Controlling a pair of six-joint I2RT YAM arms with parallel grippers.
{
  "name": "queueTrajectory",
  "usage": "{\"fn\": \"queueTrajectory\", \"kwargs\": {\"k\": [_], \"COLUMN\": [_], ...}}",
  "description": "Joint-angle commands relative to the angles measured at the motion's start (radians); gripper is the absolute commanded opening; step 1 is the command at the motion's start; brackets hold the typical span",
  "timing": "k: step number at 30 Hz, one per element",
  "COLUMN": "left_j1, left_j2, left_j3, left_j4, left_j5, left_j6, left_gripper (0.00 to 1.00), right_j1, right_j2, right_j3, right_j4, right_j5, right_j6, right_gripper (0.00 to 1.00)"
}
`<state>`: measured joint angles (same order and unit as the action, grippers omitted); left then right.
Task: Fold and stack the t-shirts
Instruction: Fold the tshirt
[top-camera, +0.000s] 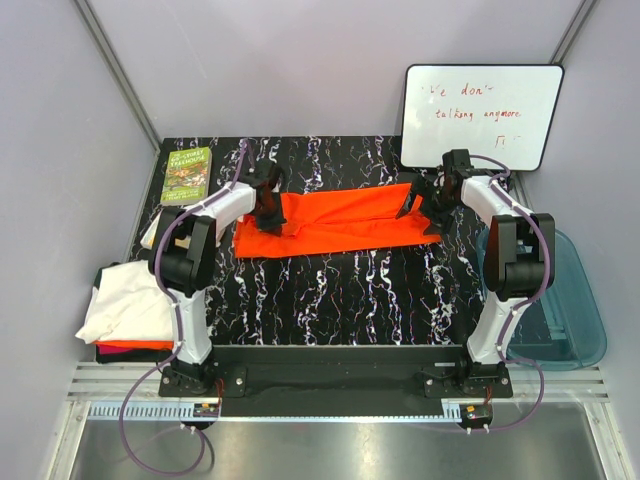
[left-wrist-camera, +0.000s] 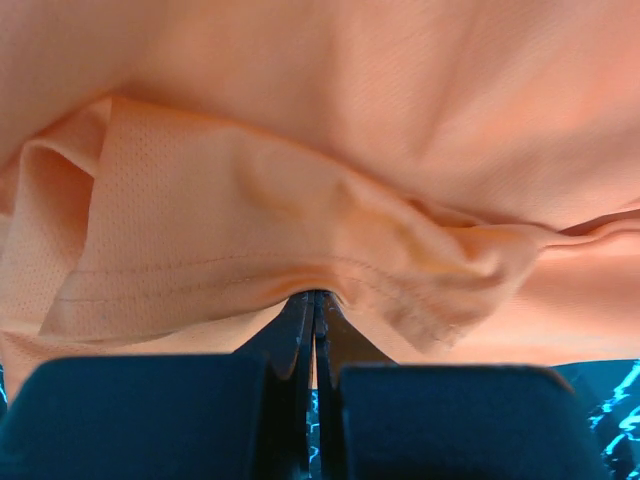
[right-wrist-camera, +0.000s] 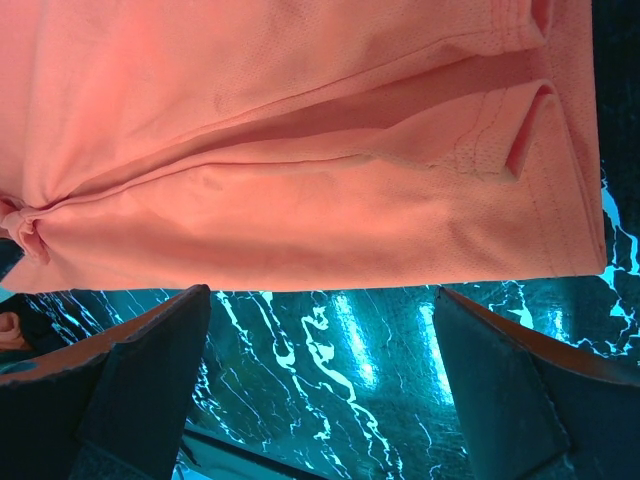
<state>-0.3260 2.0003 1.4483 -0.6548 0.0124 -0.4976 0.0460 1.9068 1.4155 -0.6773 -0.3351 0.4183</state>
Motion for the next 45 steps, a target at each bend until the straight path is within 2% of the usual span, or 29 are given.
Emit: {"fn": "queueTrajectory", "kwargs": {"k": [1, 9, 22, 25, 28, 29, 31, 32, 33, 34, 38, 39, 45], "left_j1": [-0.001, -0.001, 0.013, 0.018, 0.018, 0.018, 0.016, 0.016, 0.016, 0.015, 0.007, 0.005, -0.019], "left_j2": [-0.001, 0.072, 0.232, 0.209, 0.128, 0.074, 0.019, -0.033, -0.056, -0.079, -0.164, -0.172, -0.155], "left_j3": [0.057, 0.141, 0.541, 0.552, 0.488, 0.465, 0.374, 0.344, 0.283, 0.252, 0.114, 0.062, -0.063], "left_j4": [0.017, 0.014, -0.022, -0.031, -0.029, -0.029, -0.02, -0.02, -0.02, -0.019, -0.019, -0.019, -0.025], "left_j5": [0.014, 0.005, -0.08, -0.071, -0.078, -0.077, -0.077, -0.075, -0.071, -0.06, -0.037, -0.02, 0.052], "left_j6": [0.011, 0.013, 0.011, 0.031, 0.045, 0.047, 0.054, 0.053, 0.051, 0.048, 0.038, 0.031, 0.004], "left_gripper": [0.0, 0.0, 0.0, 0.0, 0.0, 0.0, 0.0, 0.0, 0.0, 0.0, 0.0, 0.0, 0.0], "right_j1": [0.002, 0.002, 0.003, 0.011, 0.05, 0.069, 0.101, 0.133, 0.146, 0.161, 0.221, 0.229, 0.258], "right_j2": [-0.022, -0.015, -0.046, -0.031, 0.015, 0.05, 0.093, 0.145, 0.171, 0.196, 0.377, 0.415, 0.684], "right_j3": [0.003, 0.025, -0.001, 0.031, 0.13, 0.167, 0.284, 0.325, 0.411, 0.451, 0.658, 0.753, 1.071], "right_j4": [0.004, 0.002, -0.007, -0.017, -0.065, -0.082, -0.134, -0.149, -0.165, -0.189, -0.255, -0.275, -0.45], "right_j5": [-0.018, -0.021, 0.028, 0.085, 0.18, 0.211, 0.287, 0.303, 0.329, 0.365, 0.422, 0.439, 0.603], "right_j6": [-0.004, -0.004, -0.032, -0.056, -0.119, -0.139, -0.183, -0.193, -0.194, -0.191, -0.177, -0.179, -0.196], "right_gripper": [1.0, 1.0, 1.0, 1.0, 0.97, 0.94, 0.7, 0.52, 0.09, 0.0, 0.0, 0.0, 0.0]}}
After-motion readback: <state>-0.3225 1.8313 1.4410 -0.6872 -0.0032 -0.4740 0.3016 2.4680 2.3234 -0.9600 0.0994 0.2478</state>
